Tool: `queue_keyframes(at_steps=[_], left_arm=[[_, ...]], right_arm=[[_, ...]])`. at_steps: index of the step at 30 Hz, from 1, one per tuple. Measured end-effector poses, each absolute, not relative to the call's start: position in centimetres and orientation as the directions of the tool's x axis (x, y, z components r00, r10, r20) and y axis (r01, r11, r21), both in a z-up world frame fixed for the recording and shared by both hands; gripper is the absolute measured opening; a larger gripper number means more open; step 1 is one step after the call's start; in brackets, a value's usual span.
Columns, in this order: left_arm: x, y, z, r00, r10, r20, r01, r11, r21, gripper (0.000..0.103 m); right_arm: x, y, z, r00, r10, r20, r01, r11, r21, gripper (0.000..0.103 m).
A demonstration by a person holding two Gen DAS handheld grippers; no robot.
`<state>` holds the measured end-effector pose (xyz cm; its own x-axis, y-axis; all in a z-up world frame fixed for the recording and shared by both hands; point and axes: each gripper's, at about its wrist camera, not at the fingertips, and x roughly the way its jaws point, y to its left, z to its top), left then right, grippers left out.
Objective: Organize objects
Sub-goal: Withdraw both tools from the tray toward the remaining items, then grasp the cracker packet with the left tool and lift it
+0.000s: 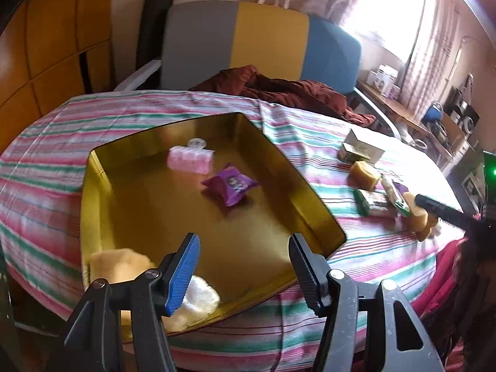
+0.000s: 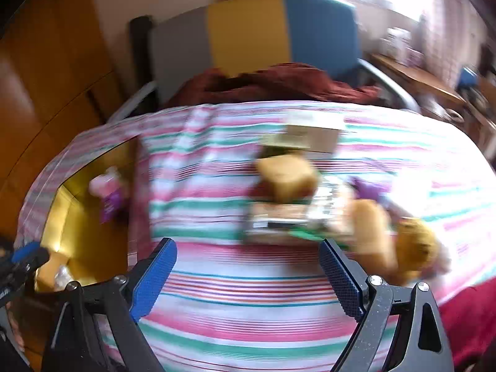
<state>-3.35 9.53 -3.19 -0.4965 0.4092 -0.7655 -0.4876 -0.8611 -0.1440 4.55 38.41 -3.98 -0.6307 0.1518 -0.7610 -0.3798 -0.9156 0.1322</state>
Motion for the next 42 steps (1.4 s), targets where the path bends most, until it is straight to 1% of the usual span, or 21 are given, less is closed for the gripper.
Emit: queue_keyframes(at_steps=[8, 14, 17, 19, 20, 21, 29, 31, 35, 37, 39, 41, 42], left_arm=[[-2.4, 14.6, -2.4, -0.431, 0.471, -0.77, -0.614, -0.778, -0.132, 0.06], [-1.2, 20.6, -2.2, -0.346, 0.521, -0.78, -0.764, -0.639, -0.088, 0.061], [-1.0, 24.0, -2.6, -0.298, 0.523, -0.799, -0.827, -0.559, -0.057, 0.061], [-1.0, 26.5, -3.0, -0.261, 0.513, -0.818, -0.867, -0.496, -0.034, 0.06], [-0.9, 27.6, -3.2, -0.25, 0.508, -0.824, -0.881, -0.472, -0.023, 0.061], [-0.9, 28.6, -3.5, -0.238, 0.497, -0.834, -0.893, -0.45, -0.013, 0.061], [-2.1, 36.4, -7.5, -0.152, 0.389, -0.909, -0.953, -0.3, 0.031, 0.061], [-2.4, 37.8, -8.4, -0.138, 0.362, -0.922, -0.961, -0.272, 0.037, 0.066], [-2.9, 40.0, -10.2, -0.123, 0.314, -0.942, -0.971, -0.234, 0.049, 0.068], [-3.1, 40.6, -10.7, -0.138, 0.307, -0.942, -0.971, -0.23, 0.067, 0.072], [-3.4, 41.1, -10.9, -0.122, 0.314, -0.942, -0.972, -0.228, 0.05, 0.072], [-3.8, 41.5, -11.4, -0.084, 0.31, -0.947, -0.97, -0.243, 0.006, 0.07], [-4.0, 41.5, -11.7, -0.065, 0.306, -0.95, -0.969, -0.247, -0.013, 0.065]], right_arm=[[8.7, 47.6, -2.9, -0.578, 0.278, -0.767, -0.576, -0.805, 0.142, 0.093], [9.5, 51.3, -3.1, -0.581, 0.315, -0.75, -0.639, -0.747, 0.182, 0.093], [9.8, 52.3, -3.7, -0.615, 0.295, -0.731, -0.638, -0.731, 0.242, 0.093], [9.9, 52.6, -3.8, -0.638, 0.279, -0.717, -0.631, -0.724, 0.279, 0.094], [10.0, 52.6, -3.8, -0.653, 0.277, -0.704, -0.622, -0.726, 0.291, 0.096], [10.0, 52.6, -3.7, -0.662, 0.275, -0.697, -0.617, -0.728, 0.299, 0.097], [10.4, 52.7, -3.3, -0.705, 0.257, -0.661, -0.589, -0.732, 0.344, 0.098], [10.5, 52.9, -3.4, -0.713, 0.247, -0.656, -0.584, -0.728, 0.361, 0.098], [11.0, 53.4, -3.3, -0.733, 0.233, -0.639, -0.578, -0.708, 0.405, 0.098], [11.3, 53.9, -3.4, -0.743, 0.224, -0.631, -0.577, -0.691, 0.434, 0.099], [11.4, 54.2, -3.4, -0.749, 0.213, -0.627, -0.575, -0.68, 0.455, 0.099], [11.6, 54.5, -3.5, -0.755, 0.207, -0.623, -0.573, -0.67, 0.472, 0.099], [11.6, 54.6, -3.5, -0.756, 0.205, -0.621, -0.573, -0.667, 0.477, 0.1]])
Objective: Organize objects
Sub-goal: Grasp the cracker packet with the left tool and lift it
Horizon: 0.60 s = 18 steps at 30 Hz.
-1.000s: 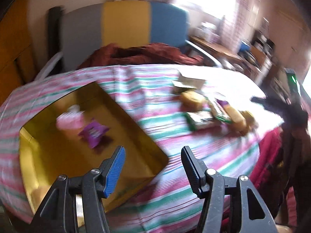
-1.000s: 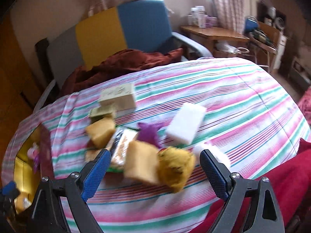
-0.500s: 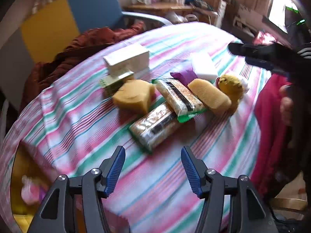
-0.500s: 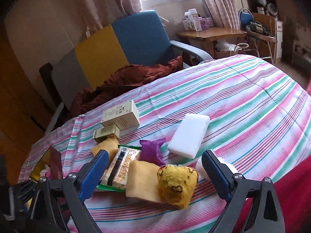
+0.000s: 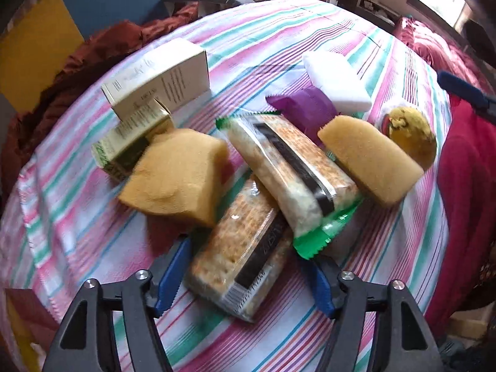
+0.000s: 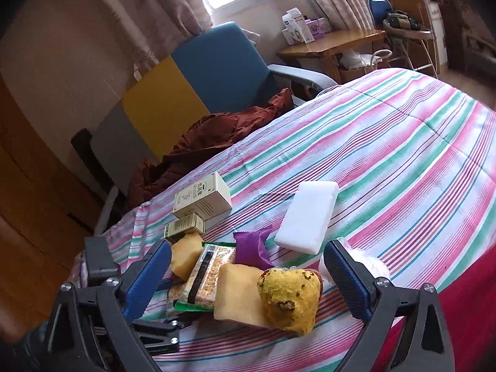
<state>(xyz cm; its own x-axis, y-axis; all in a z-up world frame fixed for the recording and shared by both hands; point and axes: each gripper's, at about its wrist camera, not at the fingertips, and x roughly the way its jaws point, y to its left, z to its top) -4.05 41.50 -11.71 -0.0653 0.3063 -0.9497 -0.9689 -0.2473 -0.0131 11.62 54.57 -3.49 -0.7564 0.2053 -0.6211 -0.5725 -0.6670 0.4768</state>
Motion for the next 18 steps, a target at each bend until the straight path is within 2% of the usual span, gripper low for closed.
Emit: queue_keyframes(at_steps=[2, 5, 18], left_arm=[[-3.9, 41.2, -11.9, -0.072, 0.317, -0.946, -0.966, -0.259, -0.013, 0.062], [-3.4, 39.9, -11.6, -0.072, 0.327, -0.942, -0.958, -0.286, -0.026, 0.052], [1.0, 31.0, -11.0, -0.105, 0.397, -0.912, -0.883, -0.46, -0.098, 0.051]], right_arm=[[11.7, 54.6, -3.5, -0.758, 0.203, -0.62, -0.572, -0.664, 0.482, 0.1], [11.7, 54.7, -3.5, -0.756, 0.207, -0.621, -0.576, -0.661, 0.481, 0.1], [12.9, 56.2, -3.9, -0.753, 0.216, -0.621, -0.61, -0.583, 0.537, 0.1]])
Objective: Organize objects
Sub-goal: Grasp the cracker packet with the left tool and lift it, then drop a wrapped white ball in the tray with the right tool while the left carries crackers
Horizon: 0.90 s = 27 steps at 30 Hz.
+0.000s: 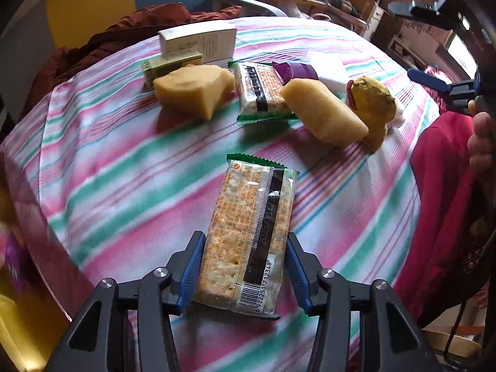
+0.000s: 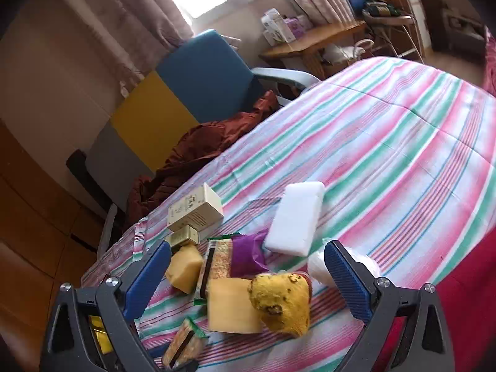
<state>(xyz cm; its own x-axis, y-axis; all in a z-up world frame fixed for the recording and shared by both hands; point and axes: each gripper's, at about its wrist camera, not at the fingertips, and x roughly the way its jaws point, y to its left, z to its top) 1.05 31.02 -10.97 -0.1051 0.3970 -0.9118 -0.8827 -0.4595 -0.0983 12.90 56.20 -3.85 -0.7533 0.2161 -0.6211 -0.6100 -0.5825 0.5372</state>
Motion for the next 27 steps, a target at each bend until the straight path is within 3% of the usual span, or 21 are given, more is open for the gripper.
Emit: queue_keyframes(at_steps=[3, 8, 15, 21, 22, 24, 27], left_arm=[[1.0, 30.8, -11.1, -0.093, 0.411, -0.907, -0.876, -0.466, -0.122, 0.051], [1.3, 31.0, -11.3, -0.108, 0.421, -0.901, -0.876, -0.468, -0.114, 0.051], [0.6, 30.9, -11.5, -0.088, 0.443, -0.892, -0.873, -0.466, -0.146, 0.051], [0.7, 30.7, -11.5, -0.098, 0.443, -0.891, -0.873, -0.468, -0.137, 0.051], [0.7, 30.6, -11.5, -0.103, 0.445, -0.89, -0.874, -0.467, -0.132, 0.051], [0.8, 30.6, -11.5, -0.112, 0.449, -0.887, -0.876, -0.466, -0.125, 0.051], [0.8, 30.5, -11.5, -0.118, 0.458, -0.881, -0.869, -0.477, -0.132, 0.05]], right_arm=[[13.2, 57.3, -3.4, -0.735, 0.165, -0.658, -0.611, -0.582, 0.537, 0.099], [14.1, 59.3, -1.3, -0.601, 0.246, -0.76, -0.689, -0.641, 0.337, 0.091], [11.6, 60.7, -5.7, -0.324, 0.197, -0.925, -0.664, -0.744, 0.074, 0.066], [8.7, 59.3, -8.1, -0.182, 0.185, -0.966, -0.519, -0.852, -0.065, 0.062], [8.3, 59.2, -8.6, -0.158, 0.18, -0.971, -0.503, -0.861, -0.078, 0.059], [7.7, 59.2, -9.7, -0.117, 0.17, -0.978, -0.474, -0.875, -0.096, 0.044], [7.9, 59.7, -10.0, -0.12, 0.188, -0.975, -0.487, -0.867, -0.107, 0.04]])
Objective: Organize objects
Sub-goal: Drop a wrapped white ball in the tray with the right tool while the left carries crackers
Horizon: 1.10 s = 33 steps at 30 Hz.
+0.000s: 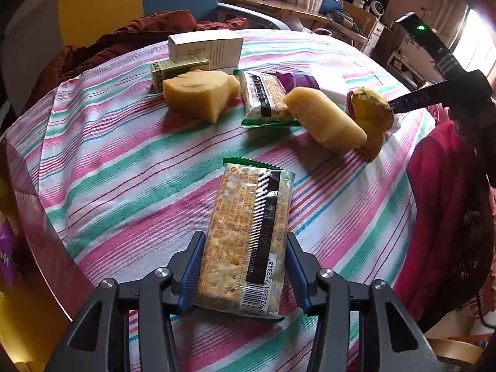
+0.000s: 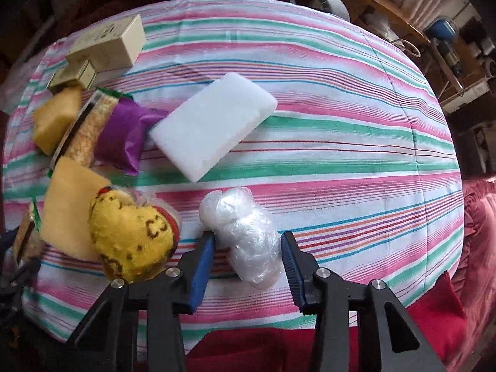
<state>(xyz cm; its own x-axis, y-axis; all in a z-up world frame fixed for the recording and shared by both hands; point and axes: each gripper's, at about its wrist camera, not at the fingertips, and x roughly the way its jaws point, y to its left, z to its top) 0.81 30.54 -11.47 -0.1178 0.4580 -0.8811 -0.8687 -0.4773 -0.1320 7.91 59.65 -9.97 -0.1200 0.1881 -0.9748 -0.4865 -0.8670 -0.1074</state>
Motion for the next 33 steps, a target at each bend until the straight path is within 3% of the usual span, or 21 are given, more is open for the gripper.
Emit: queue_keyframes(at_steps=[8, 14, 22, 33], left_arm=[[0.6, 28.3, -8.8, -0.122, 0.529, -0.84, -0.837, -0.51, -0.199, 0.05], [-0.1, 24.4, -5.2, -0.178, 0.592, -0.786, -0.788, -0.564, -0.247, 0.05], [-3.4, 16.1, -2.4, -0.329, 0.582, -0.744, -0.639, -0.717, -0.278, 0.05], [-9.7, 2.8, -3.9, -0.491, 0.394, -0.777, -0.323, -0.911, -0.258, 0.05]], right_arm=[[11.8, 60.7, -4.6, -0.292, 0.279, -0.915, -0.609, -0.792, -0.047, 0.039], [11.1, 57.3, 1.1, -0.474, 0.29, -0.831, -0.577, -0.815, 0.045, 0.039], [4.6, 46.6, 3.2, -0.624, 0.108, -0.774, -0.34, -0.929, 0.144, 0.039], [-3.0, 31.1, -0.2, -0.599, -0.195, -0.776, -0.016, -0.967, 0.255, 0.039]])
